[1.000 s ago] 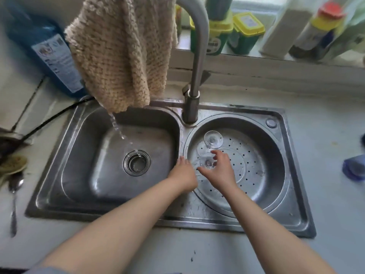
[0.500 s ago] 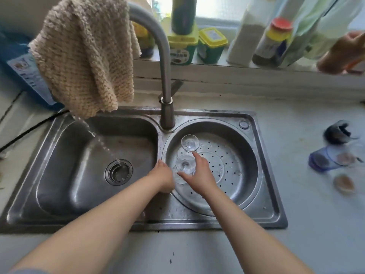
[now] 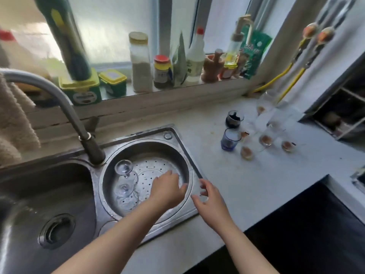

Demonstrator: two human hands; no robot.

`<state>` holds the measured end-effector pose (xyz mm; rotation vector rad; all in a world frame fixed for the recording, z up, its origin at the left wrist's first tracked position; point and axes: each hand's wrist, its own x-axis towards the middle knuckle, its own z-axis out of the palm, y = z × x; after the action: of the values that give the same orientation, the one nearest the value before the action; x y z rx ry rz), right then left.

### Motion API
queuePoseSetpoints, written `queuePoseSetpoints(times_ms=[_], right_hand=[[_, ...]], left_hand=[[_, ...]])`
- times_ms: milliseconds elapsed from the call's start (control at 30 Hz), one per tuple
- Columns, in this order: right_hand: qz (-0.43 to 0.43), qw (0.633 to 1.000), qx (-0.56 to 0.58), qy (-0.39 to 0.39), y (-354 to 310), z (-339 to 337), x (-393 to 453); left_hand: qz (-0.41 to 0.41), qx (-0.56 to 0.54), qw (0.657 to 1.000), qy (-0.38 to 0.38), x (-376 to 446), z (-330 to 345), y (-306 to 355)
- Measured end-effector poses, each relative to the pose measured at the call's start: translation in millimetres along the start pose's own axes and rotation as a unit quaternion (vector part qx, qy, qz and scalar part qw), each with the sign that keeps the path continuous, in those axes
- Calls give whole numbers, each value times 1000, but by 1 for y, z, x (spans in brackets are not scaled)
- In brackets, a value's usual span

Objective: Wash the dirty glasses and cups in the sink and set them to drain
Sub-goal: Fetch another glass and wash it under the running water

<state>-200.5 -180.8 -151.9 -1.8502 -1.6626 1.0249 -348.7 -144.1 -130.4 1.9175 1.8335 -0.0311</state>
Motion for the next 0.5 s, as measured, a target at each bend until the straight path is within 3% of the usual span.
queuePoseSetpoints(times_ms=[267,500], right_hand=[[39,997,51,47,79,-112,13],[20,999,23,19,135,-208,79]], left_hand=[[84,-51,995,17,47,20,110],[32,-63,996,59,131,28,208]])
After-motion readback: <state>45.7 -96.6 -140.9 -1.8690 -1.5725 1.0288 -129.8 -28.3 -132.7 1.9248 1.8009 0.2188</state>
